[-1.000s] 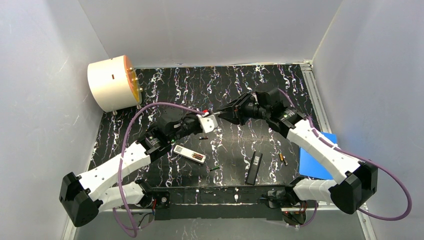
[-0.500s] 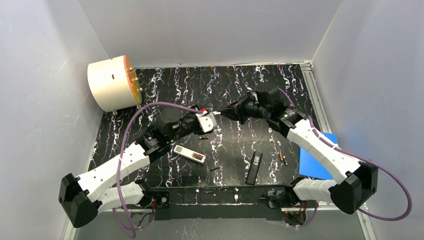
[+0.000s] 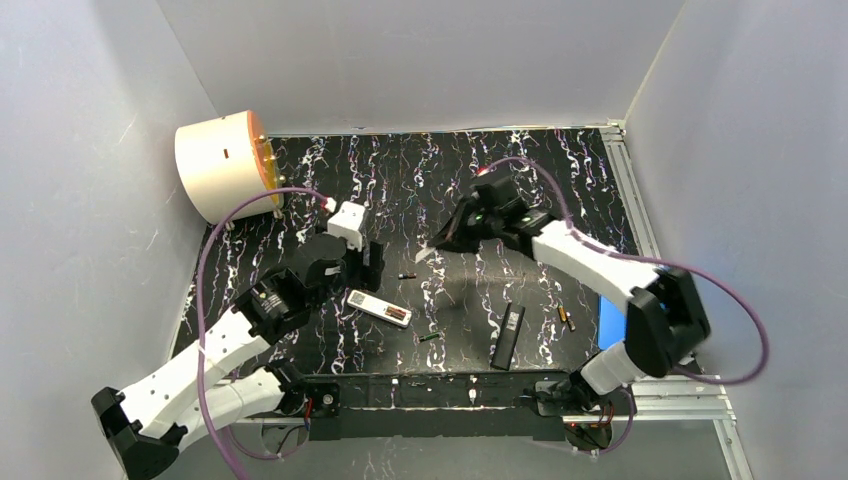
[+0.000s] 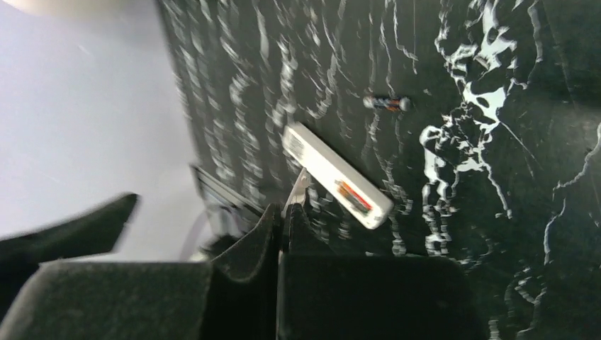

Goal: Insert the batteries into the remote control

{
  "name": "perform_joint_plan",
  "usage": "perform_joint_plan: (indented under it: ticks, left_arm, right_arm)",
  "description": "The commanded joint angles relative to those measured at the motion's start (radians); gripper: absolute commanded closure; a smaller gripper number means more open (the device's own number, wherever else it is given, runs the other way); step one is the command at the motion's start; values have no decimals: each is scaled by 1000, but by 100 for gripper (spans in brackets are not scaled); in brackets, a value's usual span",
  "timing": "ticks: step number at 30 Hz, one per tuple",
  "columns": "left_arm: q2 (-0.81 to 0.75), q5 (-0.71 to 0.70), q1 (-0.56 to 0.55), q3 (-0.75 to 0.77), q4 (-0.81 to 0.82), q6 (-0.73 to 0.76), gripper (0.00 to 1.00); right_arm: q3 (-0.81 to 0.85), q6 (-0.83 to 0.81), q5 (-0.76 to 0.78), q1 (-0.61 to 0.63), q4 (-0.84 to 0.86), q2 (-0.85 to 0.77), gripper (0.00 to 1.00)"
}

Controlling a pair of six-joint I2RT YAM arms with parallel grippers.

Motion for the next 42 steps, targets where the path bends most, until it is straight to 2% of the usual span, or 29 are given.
perform_joint_plan:
  ticks: [1, 3, 7, 10, 13, 18, 23, 28, 35, 38, 42]
  left_arm:
    - [-25, -119, 46, -29, -289, -357, 26]
    - [-18, -37, 119, -58, -301, -424, 24]
    - [37, 194, 338, -124, -261, -472, 20]
    - [105, 372, 437, -151, -188, -469, 19]
    - [179, 462, 473, -148, -133, -457, 19]
    - [297, 520, 508, -141, -63, -435, 21]
    - [369, 488, 529, -132, -67, -398, 23]
    - [362, 439, 530, -155, -87, -408, 22]
    - [356, 447, 532, -193, -88, -451, 22]
    - [350, 470, 531, -212, -82, -471, 22]
    - [331, 434, 532, -206, -136, -484, 22]
  right_arm:
    - [-26, -310, -120, 143, 104, 112, 99]
    - [-74, -297, -125, 186, 183, 128, 99]
    - [-146, -261, -153, 218, 345, 162, 99]
    - [-126, -327, -195, 256, 347, 218, 99]
    - [-107, -405, -202, 304, 318, 253, 99]
    - [-107, -467, -135, 332, 281, 295, 99]
    - [-102, -488, -6, 333, 187, 275, 99]
    - [-112, -480, 99, 331, 166, 235, 99]
    - [-152, -448, 142, 326, 196, 195, 99]
    - [-181, -443, 58, 320, 266, 182, 99]
    - [-200, -447, -140, 316, 383, 170, 99]
